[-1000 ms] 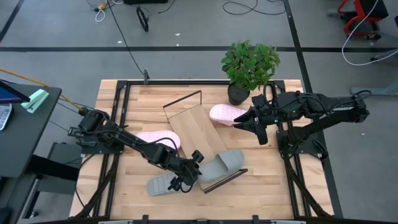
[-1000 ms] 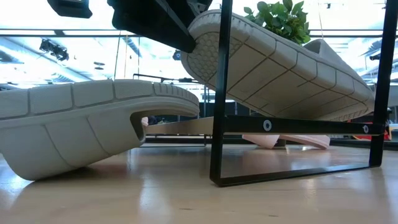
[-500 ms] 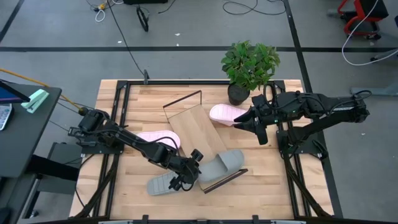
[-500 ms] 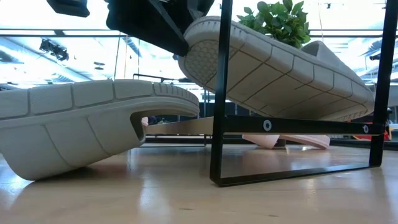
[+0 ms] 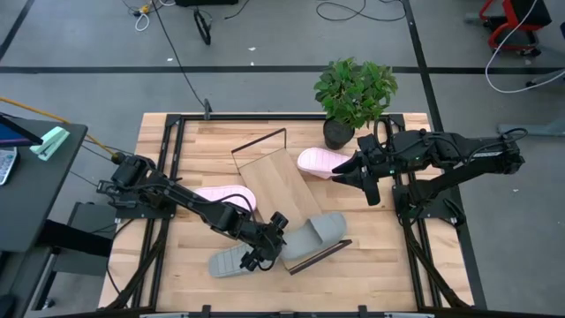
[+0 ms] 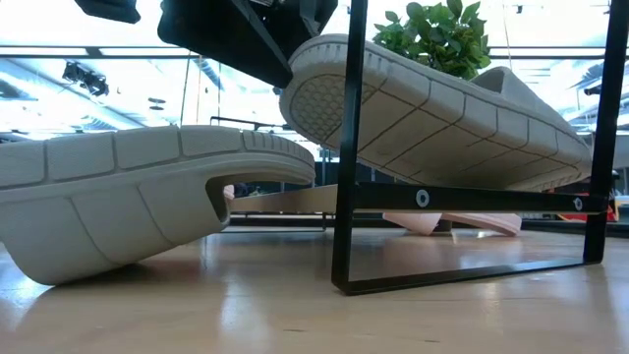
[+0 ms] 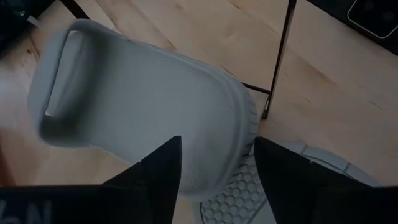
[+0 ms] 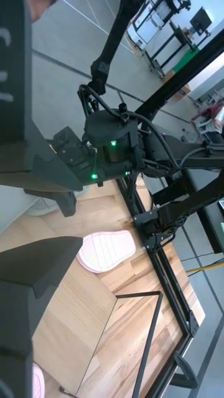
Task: Pick and place slides into the shelf
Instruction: Put the right gray slide on the shelf, then put the gray slide on the shelf
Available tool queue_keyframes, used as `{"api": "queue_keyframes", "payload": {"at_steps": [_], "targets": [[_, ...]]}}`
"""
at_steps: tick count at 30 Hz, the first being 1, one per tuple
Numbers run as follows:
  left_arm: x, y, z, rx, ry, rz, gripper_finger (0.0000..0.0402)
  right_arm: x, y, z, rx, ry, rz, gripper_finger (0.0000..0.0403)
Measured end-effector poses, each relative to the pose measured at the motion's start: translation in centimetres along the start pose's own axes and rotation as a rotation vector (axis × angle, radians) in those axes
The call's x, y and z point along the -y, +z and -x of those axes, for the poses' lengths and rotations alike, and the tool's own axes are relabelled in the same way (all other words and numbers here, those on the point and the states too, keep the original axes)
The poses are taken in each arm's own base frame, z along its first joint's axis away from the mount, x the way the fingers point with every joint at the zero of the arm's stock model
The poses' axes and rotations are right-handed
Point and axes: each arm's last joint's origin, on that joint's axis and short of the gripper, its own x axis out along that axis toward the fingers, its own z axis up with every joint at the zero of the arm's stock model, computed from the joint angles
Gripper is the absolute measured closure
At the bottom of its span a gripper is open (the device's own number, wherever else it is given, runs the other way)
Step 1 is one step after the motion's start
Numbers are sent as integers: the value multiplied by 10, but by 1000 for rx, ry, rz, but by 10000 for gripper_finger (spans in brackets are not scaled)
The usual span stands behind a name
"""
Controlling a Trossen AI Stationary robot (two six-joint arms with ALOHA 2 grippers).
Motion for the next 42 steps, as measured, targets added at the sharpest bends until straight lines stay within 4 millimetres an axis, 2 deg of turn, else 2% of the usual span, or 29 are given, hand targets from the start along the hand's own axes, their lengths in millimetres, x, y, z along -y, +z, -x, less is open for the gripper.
{"api": "queue_keyframes", "payload": {"at_steps": [10, 18, 24, 28, 32, 36, 42], "targets": [[0, -5, 0, -51, -16, 59, 167, 0, 0, 0, 0, 0, 0, 270], [8, -25, 3, -266, -61, 269, 159, 1, -1, 0, -11, -5, 1, 270], [11, -36, 20, -419, -61, 423, 158, 1, -1, 0, -11, -5, 8, 270], [9, -32, 33, -392, -60, 498, 160, 0, -1, 0, -10, -5, 9, 270], [9, -30, 43, -384, -163, 626, 165, 0, -1, 0, -10, -5, 9, 270], [13, -32, 47, -444, -241, 727, 168, 0, -1, 0, -11, -5, 9, 270], [17, -39, 51, -543, -236, 783, 164, 1, -2, 0, -18, -1, 10, 270]]}}
